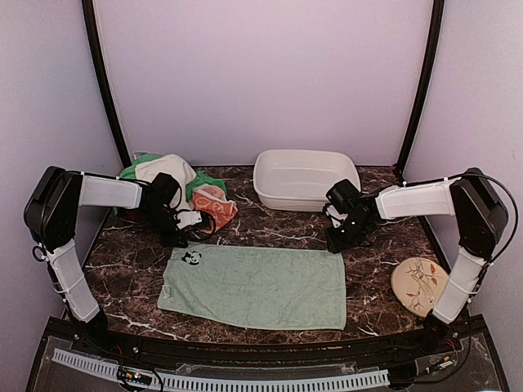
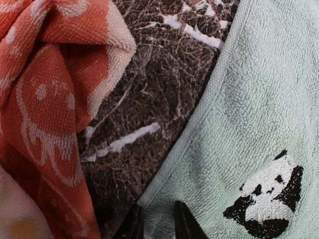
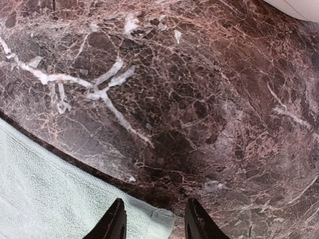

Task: Roll the towels
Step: Pick up the towel from the center of the board.

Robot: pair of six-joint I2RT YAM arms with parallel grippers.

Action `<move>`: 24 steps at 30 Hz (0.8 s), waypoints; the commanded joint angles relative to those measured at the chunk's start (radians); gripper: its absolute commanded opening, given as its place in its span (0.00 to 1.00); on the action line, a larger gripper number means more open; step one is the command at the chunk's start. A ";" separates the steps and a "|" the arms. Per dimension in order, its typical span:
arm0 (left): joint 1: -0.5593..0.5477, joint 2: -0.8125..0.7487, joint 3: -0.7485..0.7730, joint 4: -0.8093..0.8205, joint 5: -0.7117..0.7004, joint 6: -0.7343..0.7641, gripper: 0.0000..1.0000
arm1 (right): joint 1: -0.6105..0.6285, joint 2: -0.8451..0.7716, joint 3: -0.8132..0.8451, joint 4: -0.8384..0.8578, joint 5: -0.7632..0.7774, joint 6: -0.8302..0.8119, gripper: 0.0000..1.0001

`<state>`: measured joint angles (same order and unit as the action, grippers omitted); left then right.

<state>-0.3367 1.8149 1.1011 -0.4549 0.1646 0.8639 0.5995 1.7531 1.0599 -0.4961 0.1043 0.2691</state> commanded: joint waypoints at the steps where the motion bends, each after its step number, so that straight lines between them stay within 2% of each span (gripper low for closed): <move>1: -0.002 0.010 -0.010 -0.025 -0.019 0.019 0.20 | -0.006 0.014 0.014 -0.010 -0.012 -0.002 0.39; 4: -0.002 0.008 -0.011 -0.028 -0.012 0.010 0.14 | -0.006 0.008 -0.001 -0.002 -0.017 0.006 0.38; 15: -0.002 -0.046 -0.030 -0.041 0.001 -0.001 0.12 | -0.006 -0.026 -0.033 -0.013 -0.047 0.023 0.39; 18: -0.002 -0.048 -0.035 -0.036 0.000 0.000 0.14 | -0.006 -0.051 -0.078 0.015 -0.065 0.041 0.40; 24: -0.001 -0.025 -0.034 -0.017 -0.010 0.001 0.13 | -0.006 -0.071 -0.127 0.056 -0.080 0.064 0.30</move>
<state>-0.3367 1.8042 1.0882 -0.4580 0.1635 0.8680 0.5991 1.7069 0.9596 -0.4721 0.0471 0.3073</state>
